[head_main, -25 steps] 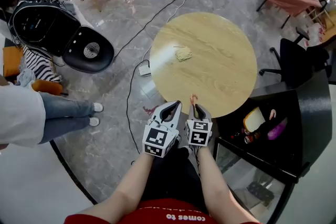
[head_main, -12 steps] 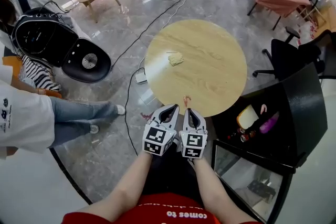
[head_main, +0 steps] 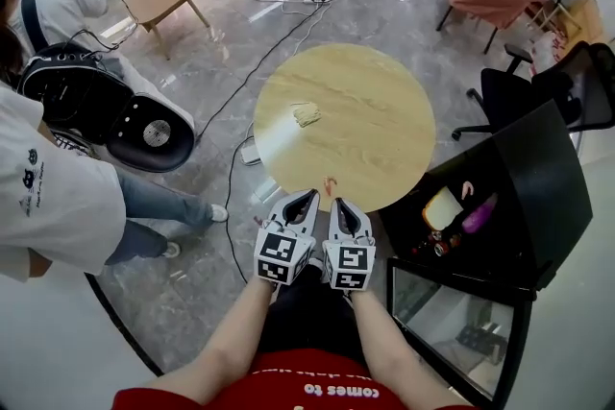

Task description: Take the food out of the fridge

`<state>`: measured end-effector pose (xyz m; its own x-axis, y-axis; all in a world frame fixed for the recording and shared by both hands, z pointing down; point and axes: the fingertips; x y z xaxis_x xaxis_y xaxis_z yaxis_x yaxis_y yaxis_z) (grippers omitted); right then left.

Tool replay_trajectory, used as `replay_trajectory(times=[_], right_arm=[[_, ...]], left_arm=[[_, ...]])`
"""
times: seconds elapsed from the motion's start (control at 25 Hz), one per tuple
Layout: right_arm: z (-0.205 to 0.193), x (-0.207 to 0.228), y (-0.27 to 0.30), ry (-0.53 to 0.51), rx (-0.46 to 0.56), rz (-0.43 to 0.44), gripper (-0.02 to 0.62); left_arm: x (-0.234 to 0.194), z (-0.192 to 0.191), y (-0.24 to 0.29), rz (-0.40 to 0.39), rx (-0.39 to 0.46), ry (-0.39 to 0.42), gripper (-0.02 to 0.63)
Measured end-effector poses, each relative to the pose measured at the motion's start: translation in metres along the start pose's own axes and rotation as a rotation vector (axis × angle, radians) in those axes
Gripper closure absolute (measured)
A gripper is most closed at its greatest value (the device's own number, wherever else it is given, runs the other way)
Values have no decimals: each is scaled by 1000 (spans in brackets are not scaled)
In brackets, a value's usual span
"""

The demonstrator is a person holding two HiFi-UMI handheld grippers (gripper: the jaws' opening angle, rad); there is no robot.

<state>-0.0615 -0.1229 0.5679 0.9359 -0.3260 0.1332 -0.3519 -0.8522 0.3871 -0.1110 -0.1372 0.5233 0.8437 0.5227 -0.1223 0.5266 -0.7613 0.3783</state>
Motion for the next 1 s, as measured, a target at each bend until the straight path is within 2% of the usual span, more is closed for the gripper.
replay_trajectory(times=[0.16, 0.32, 0.56, 0.68, 0.88, 1.0], right_arm=[[21, 3, -15, 18, 79, -3, 584], [34, 17, -38, 22, 102, -61, 583], [43, 52, -79, 26, 147, -151, 583], [43, 76, -101, 32, 173, -214, 581], [39, 114, -135, 69, 182, -329, 572], [34, 131, -154, 91, 178, -372, 540]], left_arm=[[10, 14, -6, -8, 24, 33, 603], [35, 37, -13, -49, 66, 69, 603], [94, 62, -6, -159, 132, 133, 603], [126, 66, 5, -221, 146, 139, 603], [172, 69, 21, -327, 140, 154, 603], [194, 68, 23, -362, 131, 163, 603]])
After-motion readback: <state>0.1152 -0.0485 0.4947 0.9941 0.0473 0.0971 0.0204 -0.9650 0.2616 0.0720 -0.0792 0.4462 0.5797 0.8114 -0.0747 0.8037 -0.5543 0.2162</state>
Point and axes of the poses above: the fingertips, and each gripper's own axes: y forward along the fingers, x to its right, z out of its top, and after that the axes turned 7 degrees about z, right-handed
